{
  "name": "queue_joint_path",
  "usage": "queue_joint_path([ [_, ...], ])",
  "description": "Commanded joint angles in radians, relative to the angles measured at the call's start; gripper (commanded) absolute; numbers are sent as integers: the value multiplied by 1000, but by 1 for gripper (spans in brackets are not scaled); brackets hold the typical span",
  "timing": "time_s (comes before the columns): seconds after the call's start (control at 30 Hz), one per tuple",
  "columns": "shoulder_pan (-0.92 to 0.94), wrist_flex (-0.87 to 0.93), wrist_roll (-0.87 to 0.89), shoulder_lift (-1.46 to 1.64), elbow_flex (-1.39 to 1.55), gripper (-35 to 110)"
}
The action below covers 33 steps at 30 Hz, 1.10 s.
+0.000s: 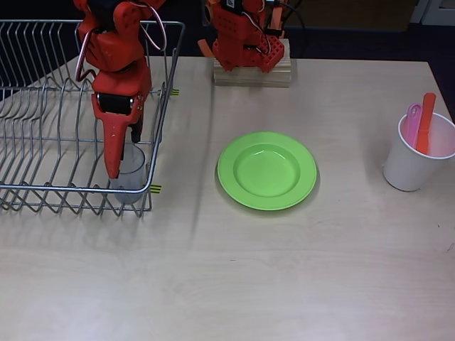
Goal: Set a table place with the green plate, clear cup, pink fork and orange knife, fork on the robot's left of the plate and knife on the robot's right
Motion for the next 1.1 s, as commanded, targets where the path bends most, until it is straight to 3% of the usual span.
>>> queue_joint_path([
  [0.0, -5, 9, 2, 5, -34, 48],
  [0.6, 8, 21, -11, -118, -143, 46],
  [1.07, 15, 28, -5, -130, -141, 32],
])
